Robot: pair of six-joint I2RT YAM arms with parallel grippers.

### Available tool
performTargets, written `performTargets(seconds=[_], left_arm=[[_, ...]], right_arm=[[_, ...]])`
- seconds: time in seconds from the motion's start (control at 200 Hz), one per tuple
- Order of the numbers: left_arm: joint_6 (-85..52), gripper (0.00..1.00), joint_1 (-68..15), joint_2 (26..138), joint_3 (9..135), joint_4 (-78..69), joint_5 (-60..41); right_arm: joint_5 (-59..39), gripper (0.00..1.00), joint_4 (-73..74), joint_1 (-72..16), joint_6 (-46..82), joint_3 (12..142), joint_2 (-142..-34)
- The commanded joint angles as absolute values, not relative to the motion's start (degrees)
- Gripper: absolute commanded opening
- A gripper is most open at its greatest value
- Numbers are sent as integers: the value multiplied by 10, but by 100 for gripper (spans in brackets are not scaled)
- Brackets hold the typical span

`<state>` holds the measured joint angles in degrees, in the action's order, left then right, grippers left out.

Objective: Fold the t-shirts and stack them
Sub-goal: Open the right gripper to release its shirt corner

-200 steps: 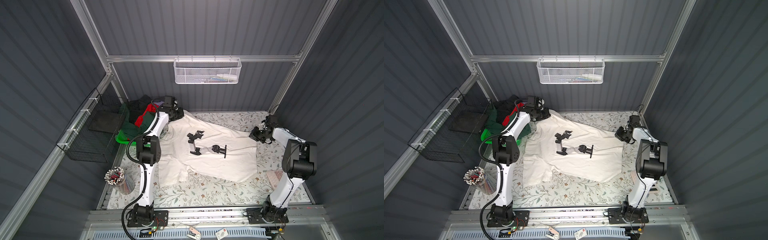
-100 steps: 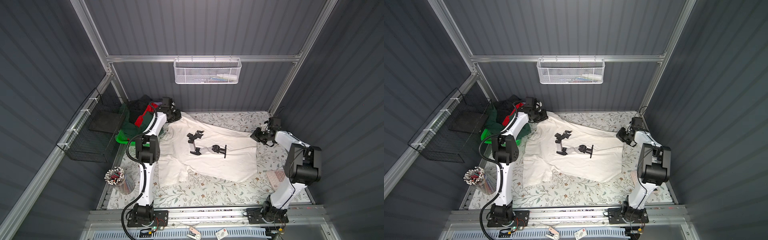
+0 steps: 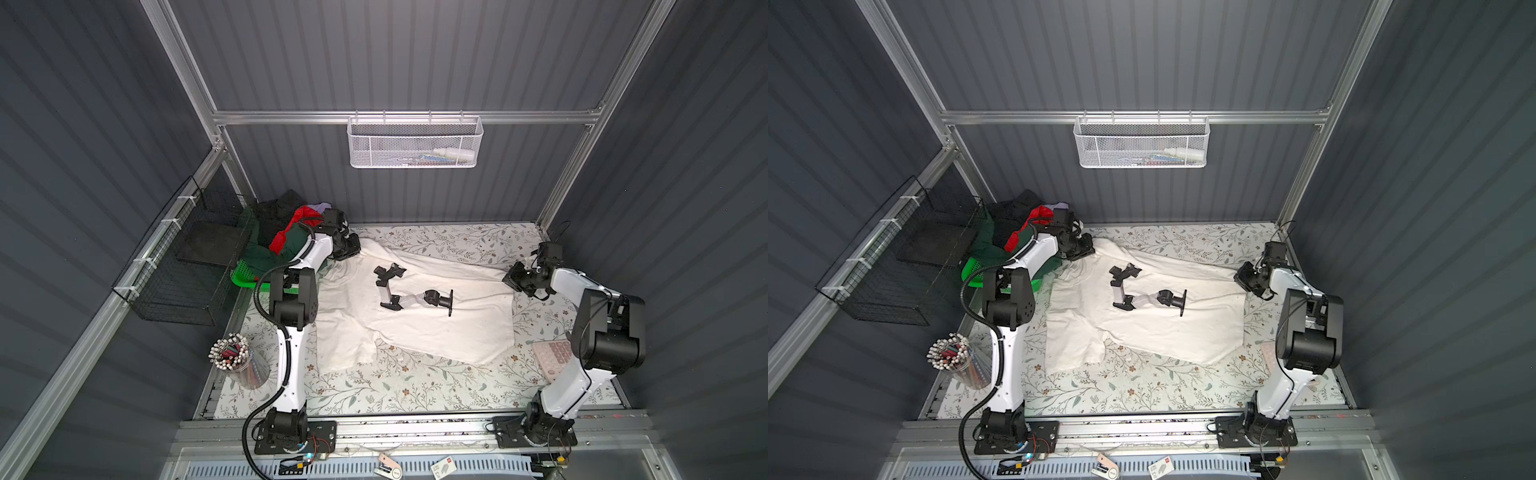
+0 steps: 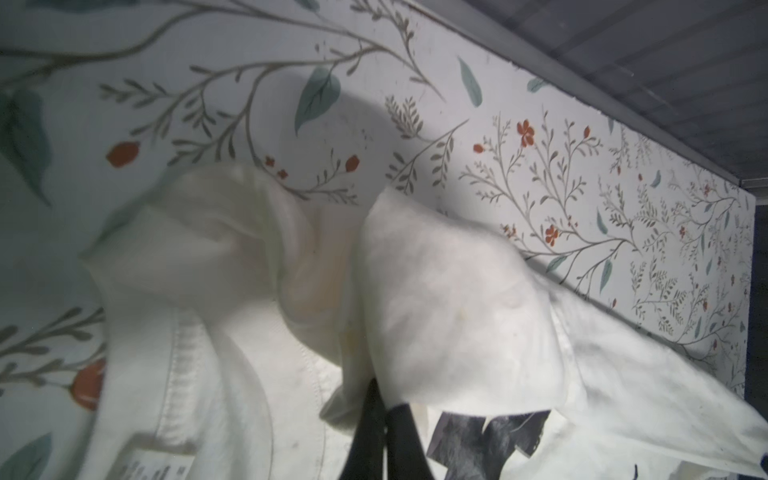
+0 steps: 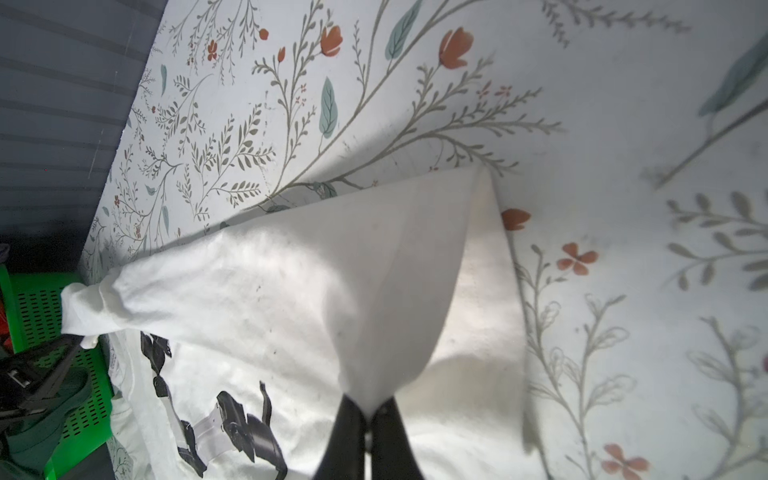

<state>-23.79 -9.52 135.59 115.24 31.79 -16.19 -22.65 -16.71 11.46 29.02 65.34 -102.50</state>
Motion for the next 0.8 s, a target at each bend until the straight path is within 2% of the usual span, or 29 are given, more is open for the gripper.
performTargets(seconds=[0.0,0.37,0.425,0.445,0.47,0.535,0.6,0.675,0.795], left_arm=[[-252,0,-91,1309,1133,294,-179],[-258,0,-91,1272,1082,273,-168],[-260,0,-91,1273,1077,270,-168],[-260,7,-91,1275,1076,270,-169],[-261,23,-91,1276,1076,270,-171],[-260,49,-91,1280,1076,272,-174],[-260,70,-91,1274,1065,265,-174],[-266,75,-91,1257,1027,230,-177],[-273,76,-94,1228,976,194,-178]], right_arm=[[-216,0,-167,119,302,646,-1031],[-203,0,-173,119,306,618,-1016],[-202,6,-178,118,310,620,-1020],[-206,8,-178,118,312,620,-1021],[-213,13,-179,119,315,620,-1022],[-230,40,-178,116,320,620,-1020],[-223,50,-174,105,320,613,-1006],[-203,63,-174,84,317,605,-987],[-151,64,-178,43,309,596,-961]])
